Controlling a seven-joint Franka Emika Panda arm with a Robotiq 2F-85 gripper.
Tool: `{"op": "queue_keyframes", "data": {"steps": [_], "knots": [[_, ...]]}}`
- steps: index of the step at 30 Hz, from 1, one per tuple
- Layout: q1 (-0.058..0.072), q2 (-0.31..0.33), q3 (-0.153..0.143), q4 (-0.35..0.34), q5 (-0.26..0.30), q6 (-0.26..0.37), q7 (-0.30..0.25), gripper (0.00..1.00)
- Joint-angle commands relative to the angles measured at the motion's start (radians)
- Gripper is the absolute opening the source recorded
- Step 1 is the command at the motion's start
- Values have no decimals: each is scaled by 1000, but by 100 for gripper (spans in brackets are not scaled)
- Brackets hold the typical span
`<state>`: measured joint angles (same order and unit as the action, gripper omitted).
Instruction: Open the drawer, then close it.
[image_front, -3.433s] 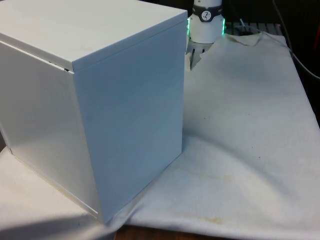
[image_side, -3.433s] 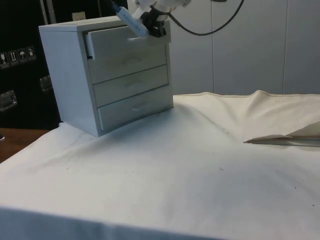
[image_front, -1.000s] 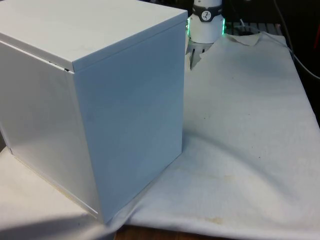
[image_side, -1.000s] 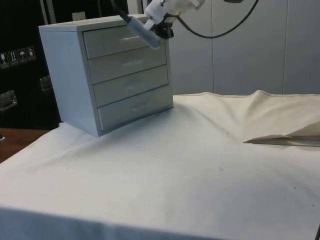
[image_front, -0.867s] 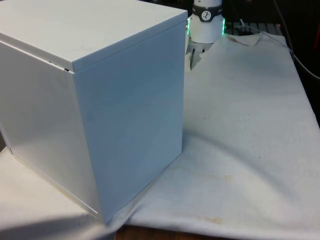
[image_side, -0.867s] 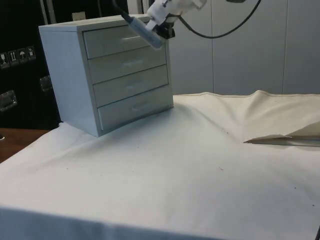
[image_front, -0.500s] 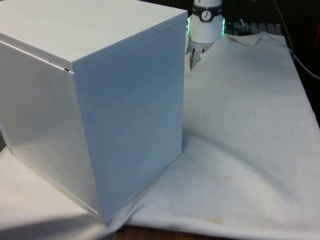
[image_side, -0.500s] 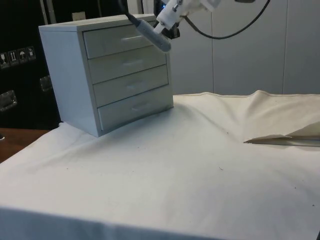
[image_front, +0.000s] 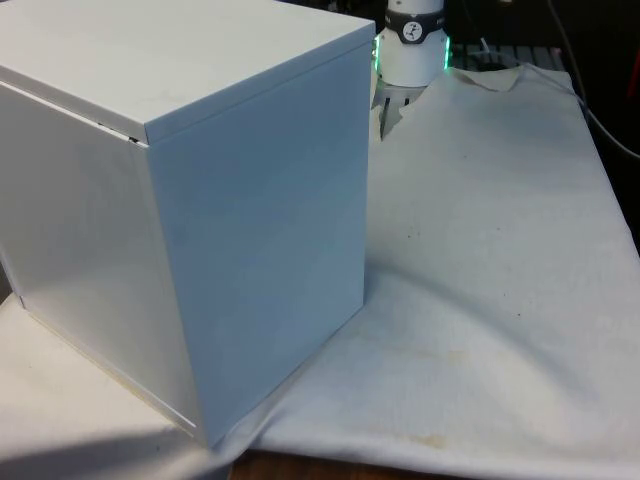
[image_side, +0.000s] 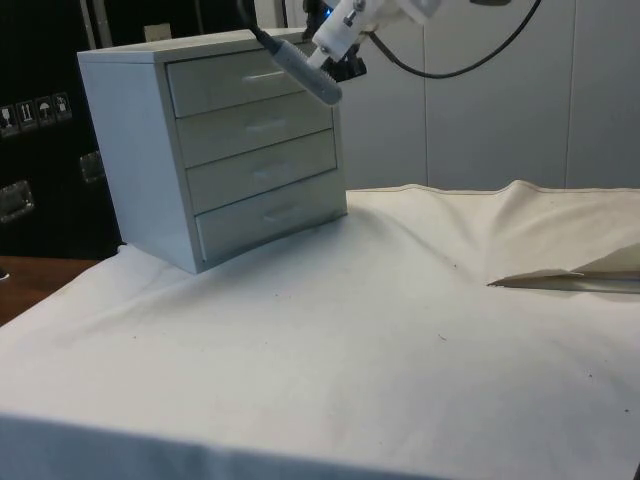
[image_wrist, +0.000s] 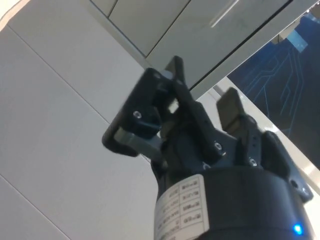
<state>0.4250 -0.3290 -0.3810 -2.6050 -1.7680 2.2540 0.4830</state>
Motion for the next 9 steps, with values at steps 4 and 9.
{"op": "queue_keyframes", "data": {"steps": [4, 9], "knots": [[-1, 3, -2, 3, -4, 3, -2, 65], [0, 2, -1, 2, -2, 2, -1, 98]]}}
